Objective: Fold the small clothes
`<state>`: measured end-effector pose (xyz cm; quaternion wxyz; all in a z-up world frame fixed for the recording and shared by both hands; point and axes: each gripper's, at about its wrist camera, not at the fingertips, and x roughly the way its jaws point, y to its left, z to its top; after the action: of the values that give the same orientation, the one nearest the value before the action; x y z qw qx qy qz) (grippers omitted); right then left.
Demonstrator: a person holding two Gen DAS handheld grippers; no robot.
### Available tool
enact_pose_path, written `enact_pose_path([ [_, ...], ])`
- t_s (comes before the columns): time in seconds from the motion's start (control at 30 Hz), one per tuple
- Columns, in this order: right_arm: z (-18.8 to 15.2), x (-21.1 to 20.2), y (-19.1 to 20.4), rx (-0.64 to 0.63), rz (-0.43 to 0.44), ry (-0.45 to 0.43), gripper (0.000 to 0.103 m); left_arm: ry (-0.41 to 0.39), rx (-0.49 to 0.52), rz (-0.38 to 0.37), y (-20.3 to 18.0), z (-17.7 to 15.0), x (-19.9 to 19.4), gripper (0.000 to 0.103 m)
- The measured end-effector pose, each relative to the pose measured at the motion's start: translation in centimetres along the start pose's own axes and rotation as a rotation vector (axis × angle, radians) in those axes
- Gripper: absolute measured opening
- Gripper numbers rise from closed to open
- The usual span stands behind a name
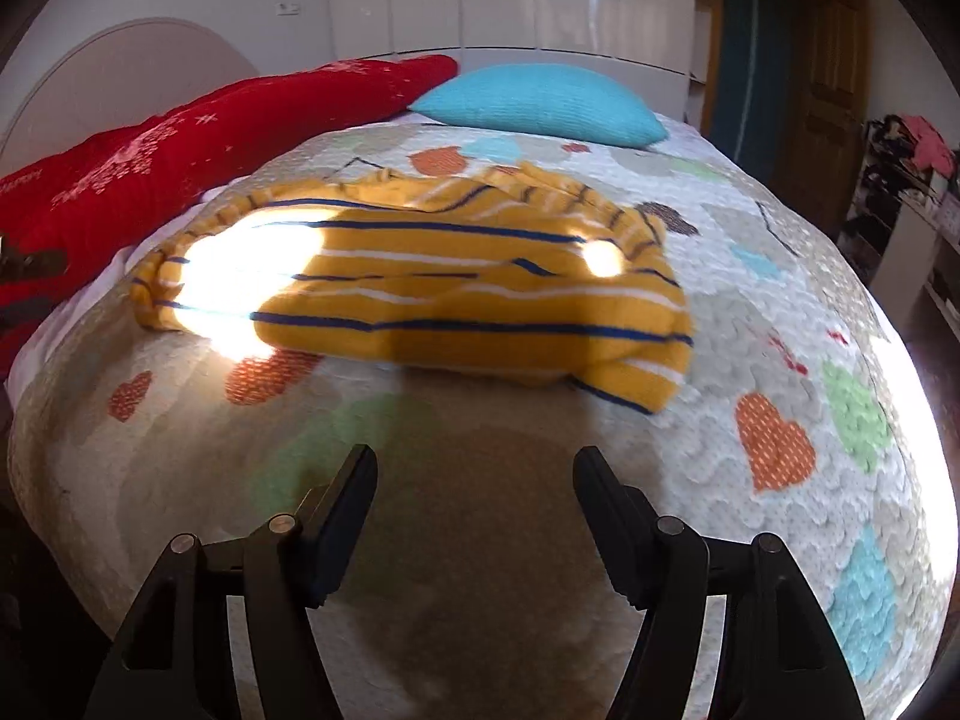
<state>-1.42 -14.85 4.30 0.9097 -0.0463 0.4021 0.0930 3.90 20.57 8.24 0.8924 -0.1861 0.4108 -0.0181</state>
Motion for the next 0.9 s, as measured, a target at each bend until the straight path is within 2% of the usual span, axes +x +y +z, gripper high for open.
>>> enact_pose_path([
  [0.1,1.8,1.4,5.9,-0.158,0.058,-0.012,0.073,0.048,0.041,-0.026,0.1,3.4,3.9,0.085],
  [0.17,3.1,2.6,10.3,-0.295,0.062,-0.05,0.073,0.123,0.037,-0.067,0.3,5.3,7.2,0.085],
  [0.27,4.6,4.7,16.4,-0.469,0.061,-0.097,0.073,0.248,0.022,-0.138,0.3,6.7,12.1,0.085],
  [0.4,5.6,7.8,22.9,-0.659,0.055,-0.103,0.068,0.33,0.035,-0.21,0.4,8.0,16.4,0.085],
  [0.5,5.6,9.7,26.3,-0.783,-0.026,-0.128,0.066,0.357,0.072,-0.278,-0.1,9.5,18.1,0.085],
  [0.6,6.1,11.3,28.0,-0.838,-0.077,-0.141,0.066,0.388,0.097,-0.345,-0.5,10.8,19.4,0.085],
  [0.7,6.8,12.3,28.4,-0.818,-0.059,-0.12,0.051,0.389,0.1,-0.365,-1.0,11.2,20.0,0.082],
  [0.77,6.6,12.5,28.7,-0.832,-0.082,-0.131,0.023,0.398,0.125,-0.339,-1.6,11.1,20.5,0.047],
  [0.8,6.4,12.4,28.9,-0.844,-0.104,-0.152,0.019,0.418,0.127,-0.308,-1.8,10.9,20.8,0.014],
  [0.83,6.3,12.1,29.0,-0.848,-0.106,-0.173,0.014,0.422,0.118,-0.294,-2.0,10.9,20.7,0.015],
  [0.9,6.6,11.0,28.5,-0.82,-0.102,-0.218,0.012,0.394,0.117,-0.266,-2.7,11.1,19.8,0.015],
])
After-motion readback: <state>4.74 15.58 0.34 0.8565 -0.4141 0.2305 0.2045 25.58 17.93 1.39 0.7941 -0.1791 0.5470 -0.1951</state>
